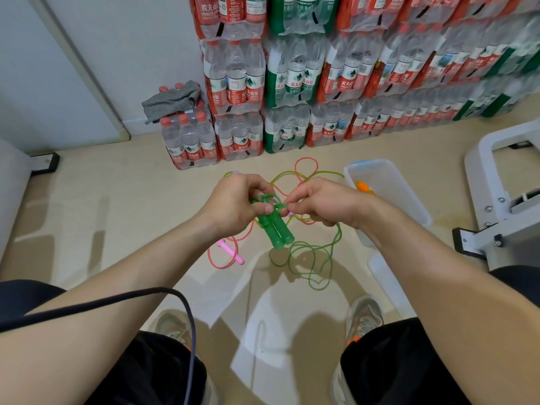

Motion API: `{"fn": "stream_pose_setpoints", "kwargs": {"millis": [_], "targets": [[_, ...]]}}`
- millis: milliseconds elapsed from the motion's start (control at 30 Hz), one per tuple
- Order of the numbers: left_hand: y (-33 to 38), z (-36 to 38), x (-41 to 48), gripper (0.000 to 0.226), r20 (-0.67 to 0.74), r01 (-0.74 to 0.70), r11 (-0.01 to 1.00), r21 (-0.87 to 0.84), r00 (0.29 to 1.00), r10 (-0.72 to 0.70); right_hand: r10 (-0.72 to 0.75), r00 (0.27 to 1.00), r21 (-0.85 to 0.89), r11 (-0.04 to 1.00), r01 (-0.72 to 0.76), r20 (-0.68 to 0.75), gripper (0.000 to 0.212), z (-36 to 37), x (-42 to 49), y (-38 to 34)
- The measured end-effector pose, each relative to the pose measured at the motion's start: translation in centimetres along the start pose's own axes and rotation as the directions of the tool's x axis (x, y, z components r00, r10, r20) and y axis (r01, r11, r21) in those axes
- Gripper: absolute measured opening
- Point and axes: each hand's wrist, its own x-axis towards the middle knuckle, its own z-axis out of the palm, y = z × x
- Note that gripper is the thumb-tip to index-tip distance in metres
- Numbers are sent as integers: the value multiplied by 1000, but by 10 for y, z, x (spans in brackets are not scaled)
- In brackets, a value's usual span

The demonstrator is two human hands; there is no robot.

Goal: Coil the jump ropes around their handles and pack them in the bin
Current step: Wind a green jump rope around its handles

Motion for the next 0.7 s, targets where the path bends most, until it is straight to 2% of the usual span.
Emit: {"fn": "stream_pose_setpoints", "kwargs": {"millis": [100,167,367,467,567,700], "targets": [[3,-4,-1,23,47,-28,1000,-2,999,28,20,999,-74,997,-17,37,20,1,0,0],[2,-3,-1,23,57,-7,999,-33,998,9,-4,1000,-173,985,3,-3,19,4,-1,-4],[2,4,-3,23,82,65,985,-159,995,-52,-95,987,-254,965,59,-130,20,13,2,-3],[5,1,-3,18,120,94,957,-276,991,-63,-160,967,-161,978,129,-197,25,6,-1,-7],[9,-3,-3,20,197,146,904,-402,978,-70,-195,966,-39,981,191,-168,30,-2,-6,-8],[12,-5,-5,13,271,202,897,-394,958,-97,-202,972,-10,979,202,-124,29,-1,-4,-3]]}}
